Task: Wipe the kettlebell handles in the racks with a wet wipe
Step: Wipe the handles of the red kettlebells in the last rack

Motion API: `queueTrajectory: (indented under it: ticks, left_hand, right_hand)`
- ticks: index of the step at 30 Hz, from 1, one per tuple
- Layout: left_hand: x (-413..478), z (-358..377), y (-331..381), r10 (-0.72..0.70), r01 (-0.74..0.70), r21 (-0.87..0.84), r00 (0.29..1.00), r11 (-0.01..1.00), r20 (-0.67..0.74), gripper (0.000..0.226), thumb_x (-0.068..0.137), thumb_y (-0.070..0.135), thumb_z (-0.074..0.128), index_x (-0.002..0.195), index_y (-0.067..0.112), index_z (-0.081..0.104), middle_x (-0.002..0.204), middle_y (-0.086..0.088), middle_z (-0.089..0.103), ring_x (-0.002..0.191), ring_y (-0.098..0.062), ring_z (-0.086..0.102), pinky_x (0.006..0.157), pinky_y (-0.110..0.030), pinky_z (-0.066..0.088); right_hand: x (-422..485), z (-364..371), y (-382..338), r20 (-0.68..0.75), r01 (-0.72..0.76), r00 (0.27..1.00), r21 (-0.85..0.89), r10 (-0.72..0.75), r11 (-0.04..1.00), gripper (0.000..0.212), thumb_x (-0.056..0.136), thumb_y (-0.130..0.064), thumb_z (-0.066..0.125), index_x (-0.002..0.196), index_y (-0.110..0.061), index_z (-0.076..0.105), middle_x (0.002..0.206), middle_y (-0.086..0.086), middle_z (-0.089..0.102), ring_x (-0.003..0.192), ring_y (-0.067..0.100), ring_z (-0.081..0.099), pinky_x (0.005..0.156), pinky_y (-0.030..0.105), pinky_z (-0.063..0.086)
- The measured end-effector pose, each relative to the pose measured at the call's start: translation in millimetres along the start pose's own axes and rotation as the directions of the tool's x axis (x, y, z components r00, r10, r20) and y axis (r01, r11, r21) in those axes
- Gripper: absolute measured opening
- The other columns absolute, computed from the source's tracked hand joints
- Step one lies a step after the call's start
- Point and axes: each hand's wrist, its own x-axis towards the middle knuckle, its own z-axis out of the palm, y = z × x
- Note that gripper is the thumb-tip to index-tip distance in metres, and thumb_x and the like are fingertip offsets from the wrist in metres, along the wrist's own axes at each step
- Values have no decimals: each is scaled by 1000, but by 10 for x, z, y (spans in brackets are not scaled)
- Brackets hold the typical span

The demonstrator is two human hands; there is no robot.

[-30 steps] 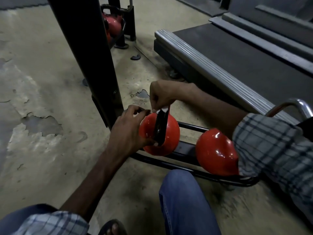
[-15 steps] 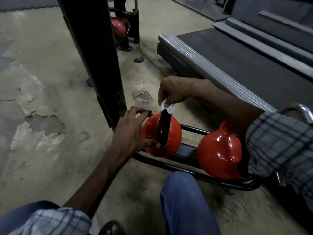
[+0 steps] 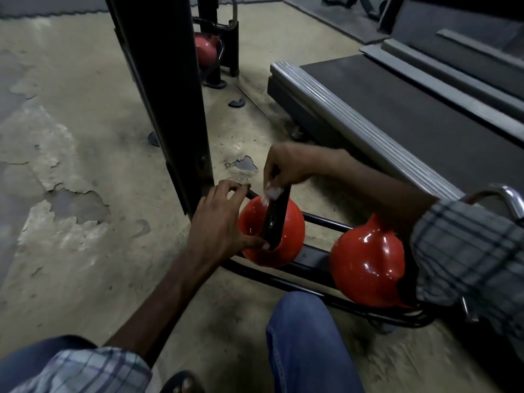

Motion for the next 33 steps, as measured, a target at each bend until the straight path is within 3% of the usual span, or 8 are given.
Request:
queueTrajectory:
  ticks: [4,9,12,15,21,27,29,33]
  left_hand:
    - [-9,-23,-2,0,0,7,1000,1000,4,127,45,75,83,151,23,39,146,-3,41,132,-23,42,107,-45,42]
    - [18,-6,-12,-10,9,12,1000,1000,15,125,48,72,85,152,23,36,150,-1,36,135,-22,38,108,-41,37]
    - [23,5,-40,-13,14,-8,1000,1000,24,129,46,76,82,153,22,35,149,-2,37,134,-22,39,109,-43,38]
    - [17,1,-27,-16,16,3,999,1000,34,131,46,75,83,155,23,31,150,-2,36,137,-22,37,112,-46,37]
    - [26,10,-36,19,-19,1,1000,1000,23,130,46,74,84,155,24,32,150,-2,36,136,-22,38,113,-46,37]
    - [109,-38,-2,124,-119,-61,989,991,83,128,49,59,92,157,33,27,149,0,34,135,-21,37,112,-41,36]
    - [156,-43,-2,176,-170,-57,979,984,106,127,49,57,93,156,35,27,146,1,36,131,-21,40,108,-37,36]
    - [234,-20,-50,181,-172,-67,970,983,160,131,47,62,91,157,32,25,149,1,33,134,-23,40,110,-38,37]
  right_hand:
    - [180,-154,198,-257,-243,934,52,248,969,13,90,-17,72,99,-9,75,96,8,76,83,17,71,75,31,61]
    - [-111,190,-348,-9,-89,996,-97,88,991,16,86,-29,76,87,-14,72,70,-2,63,67,16,63,63,32,55]
    - [63,59,-178,-156,-208,969,-81,193,975,18,86,-24,76,88,-7,72,74,3,67,69,19,67,65,35,60]
    - [353,-118,147,-167,-318,935,-6,313,948,16,86,-18,75,92,-4,73,89,10,74,83,24,72,79,40,62]
    - [384,-38,574,-45,-382,890,467,453,798,13,92,-14,62,85,-4,66,76,5,59,60,11,50,54,22,43]
    - [265,716,645,-150,35,694,984,704,176,11,88,2,65,89,-1,75,72,8,62,56,10,47,47,19,42]
    - [203,935,553,-211,139,570,977,794,160,12,89,-3,67,81,-8,74,69,3,64,59,11,51,50,22,43]
    - [-113,1110,181,-478,234,403,878,780,417,18,85,-34,80,82,-17,76,73,-3,74,66,8,66,59,24,54]
